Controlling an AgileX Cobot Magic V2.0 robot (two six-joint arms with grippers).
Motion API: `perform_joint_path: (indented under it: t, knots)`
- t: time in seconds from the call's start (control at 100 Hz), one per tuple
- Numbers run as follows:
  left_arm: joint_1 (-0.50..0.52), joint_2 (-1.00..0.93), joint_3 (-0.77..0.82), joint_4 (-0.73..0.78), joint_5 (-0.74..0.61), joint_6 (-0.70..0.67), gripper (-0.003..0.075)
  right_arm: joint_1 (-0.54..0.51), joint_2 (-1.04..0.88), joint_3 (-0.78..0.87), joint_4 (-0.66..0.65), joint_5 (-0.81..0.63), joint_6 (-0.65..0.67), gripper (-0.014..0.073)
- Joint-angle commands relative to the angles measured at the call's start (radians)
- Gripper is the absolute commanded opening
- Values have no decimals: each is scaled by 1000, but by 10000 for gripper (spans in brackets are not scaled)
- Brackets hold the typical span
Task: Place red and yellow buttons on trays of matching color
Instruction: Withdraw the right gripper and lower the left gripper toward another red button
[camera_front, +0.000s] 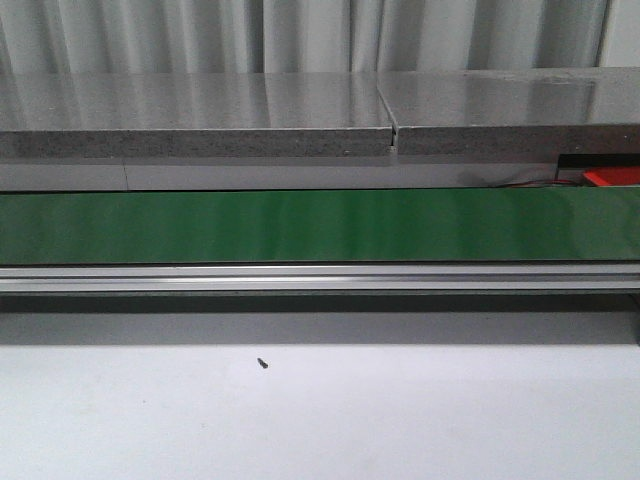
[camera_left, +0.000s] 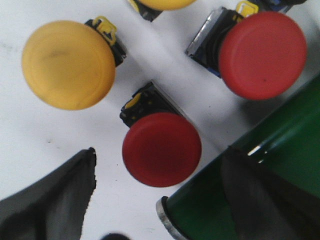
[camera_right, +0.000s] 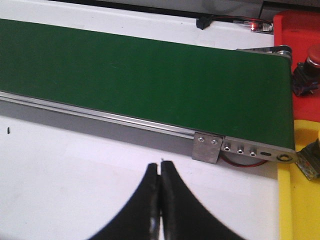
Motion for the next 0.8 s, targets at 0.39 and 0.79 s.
perform_joint_path:
  t: [0.39, 0.79]
  knots:
    - [3, 12, -30, -13, -52, -21, 362, 3, 1, -25, 20, -56, -1, -49]
    - [3, -28, -30, -9, -43, 39, 191, 3, 1, -25, 20, -55, -1, -49]
